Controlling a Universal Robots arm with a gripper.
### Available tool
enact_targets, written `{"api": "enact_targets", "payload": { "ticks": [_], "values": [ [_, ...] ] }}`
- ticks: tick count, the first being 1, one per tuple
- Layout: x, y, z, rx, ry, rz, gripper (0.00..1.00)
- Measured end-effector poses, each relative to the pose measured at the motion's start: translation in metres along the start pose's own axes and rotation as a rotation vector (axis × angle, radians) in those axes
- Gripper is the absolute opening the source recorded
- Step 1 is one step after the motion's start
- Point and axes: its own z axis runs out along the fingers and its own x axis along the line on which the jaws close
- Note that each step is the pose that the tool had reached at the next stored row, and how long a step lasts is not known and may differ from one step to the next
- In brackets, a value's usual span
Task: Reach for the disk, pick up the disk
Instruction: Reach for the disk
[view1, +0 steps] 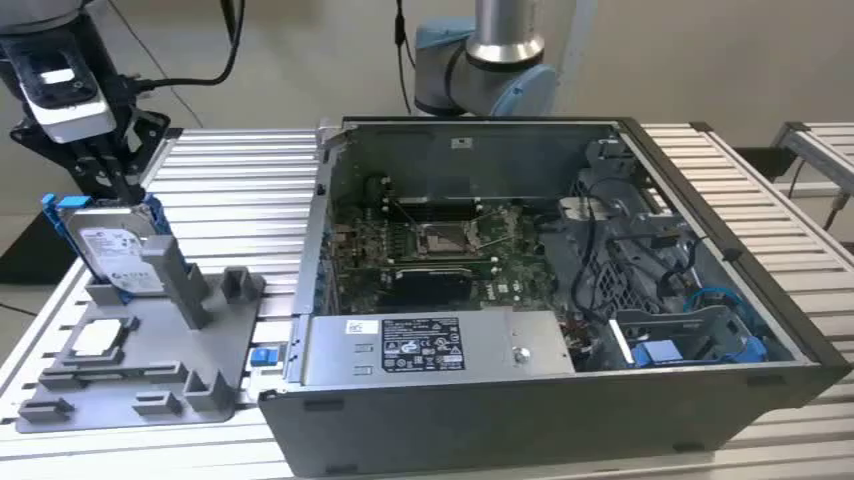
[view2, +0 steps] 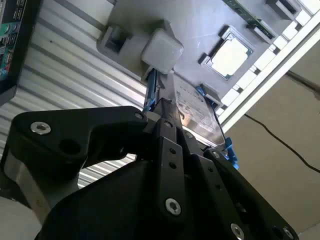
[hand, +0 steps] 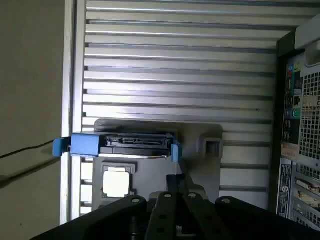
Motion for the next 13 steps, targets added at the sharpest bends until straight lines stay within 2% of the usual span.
{"api": "enact_targets", "payload": {
  "ticks": [13],
  "values": [
    [0.0000,0.0001,0.0000,0.0001,0.0000,0.000,0.00]
  ]
}}
